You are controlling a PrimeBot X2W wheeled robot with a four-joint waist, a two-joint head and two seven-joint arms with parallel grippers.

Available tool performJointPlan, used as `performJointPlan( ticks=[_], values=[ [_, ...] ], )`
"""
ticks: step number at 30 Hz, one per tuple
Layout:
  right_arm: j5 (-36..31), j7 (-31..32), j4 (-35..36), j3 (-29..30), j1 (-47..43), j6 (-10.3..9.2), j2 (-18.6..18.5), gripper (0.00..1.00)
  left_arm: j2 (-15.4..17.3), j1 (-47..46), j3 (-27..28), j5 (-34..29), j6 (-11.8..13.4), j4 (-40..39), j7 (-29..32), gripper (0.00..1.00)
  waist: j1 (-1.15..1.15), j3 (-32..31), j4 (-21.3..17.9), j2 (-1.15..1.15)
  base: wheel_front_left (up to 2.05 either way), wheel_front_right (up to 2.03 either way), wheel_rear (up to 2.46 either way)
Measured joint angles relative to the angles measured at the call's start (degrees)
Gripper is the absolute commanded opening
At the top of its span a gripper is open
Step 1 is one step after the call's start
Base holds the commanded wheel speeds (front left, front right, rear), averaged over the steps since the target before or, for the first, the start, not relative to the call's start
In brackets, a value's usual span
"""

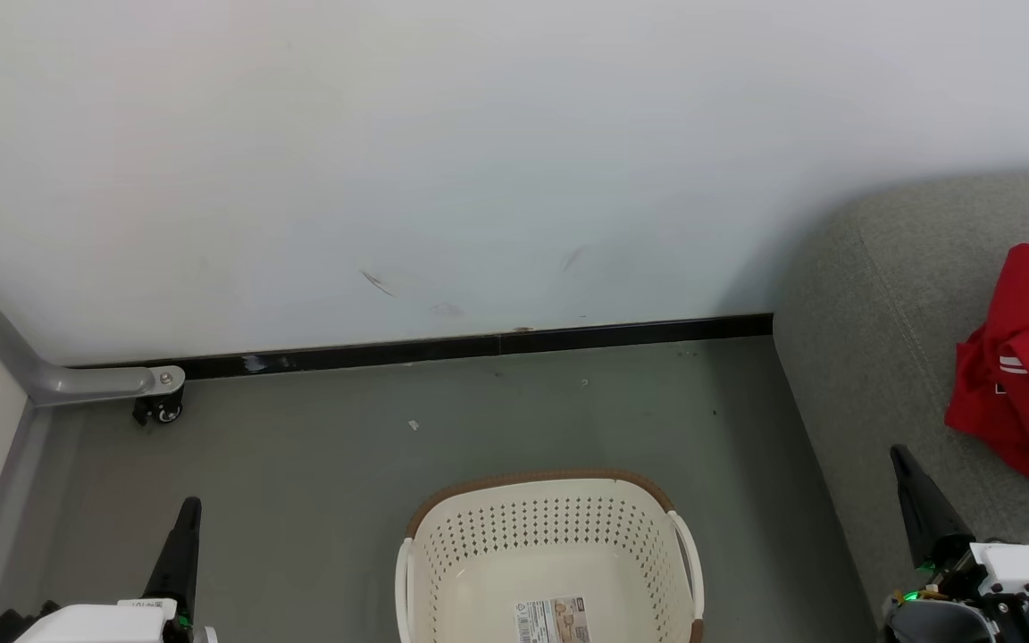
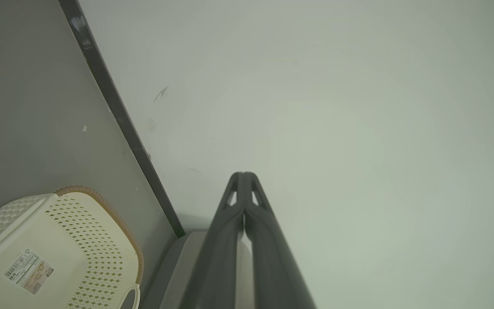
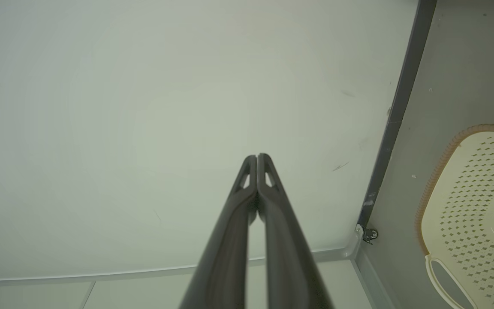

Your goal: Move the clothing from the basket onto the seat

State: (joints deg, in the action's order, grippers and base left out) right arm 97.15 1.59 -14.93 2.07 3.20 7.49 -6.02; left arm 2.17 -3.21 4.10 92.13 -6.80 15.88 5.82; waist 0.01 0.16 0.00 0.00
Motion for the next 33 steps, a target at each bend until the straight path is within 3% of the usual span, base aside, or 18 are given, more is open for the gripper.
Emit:
performJointPlan(
  ticks=[33],
  values=[
    [0.0,0.0,0.0,0.3,0.0,0.0,0.2,0.0,0.0,-0.2,0.0,0.0,0.0,0.1,0.0,0.0,0.0,0.0,0.0,0.0,0.0,0.0,0.0]
  ],
)
